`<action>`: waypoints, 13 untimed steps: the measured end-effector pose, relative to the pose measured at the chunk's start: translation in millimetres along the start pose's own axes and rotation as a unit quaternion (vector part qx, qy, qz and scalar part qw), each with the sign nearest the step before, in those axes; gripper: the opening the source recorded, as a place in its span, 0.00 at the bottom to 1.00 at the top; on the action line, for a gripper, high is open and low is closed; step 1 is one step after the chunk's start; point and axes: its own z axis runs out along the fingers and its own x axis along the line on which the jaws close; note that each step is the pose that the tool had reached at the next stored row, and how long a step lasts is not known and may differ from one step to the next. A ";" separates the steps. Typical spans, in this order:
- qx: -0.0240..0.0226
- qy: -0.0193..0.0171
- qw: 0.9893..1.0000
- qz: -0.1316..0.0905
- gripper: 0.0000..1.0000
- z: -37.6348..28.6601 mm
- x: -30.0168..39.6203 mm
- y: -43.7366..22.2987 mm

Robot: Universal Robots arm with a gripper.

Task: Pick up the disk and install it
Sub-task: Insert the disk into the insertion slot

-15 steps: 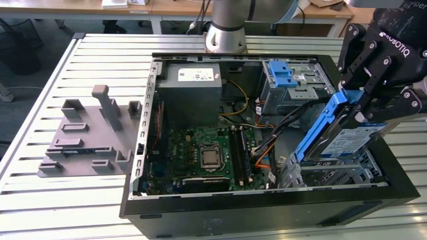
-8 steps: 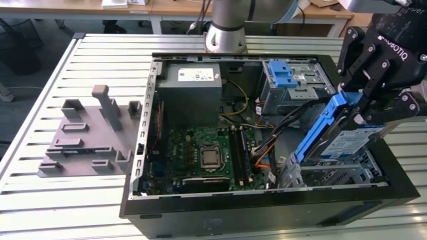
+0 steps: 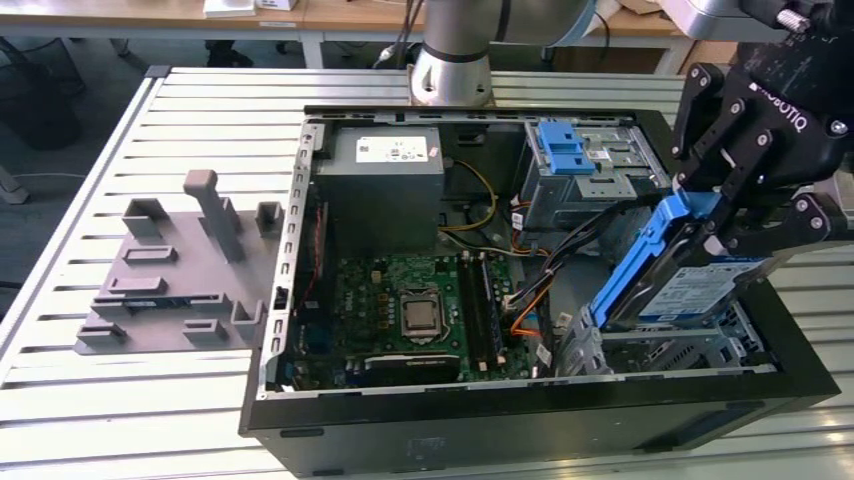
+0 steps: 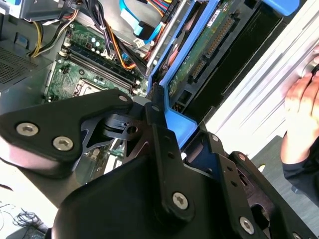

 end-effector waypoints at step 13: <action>0.000 0.000 1.000 0.000 0.36 5.8 0.3 0.0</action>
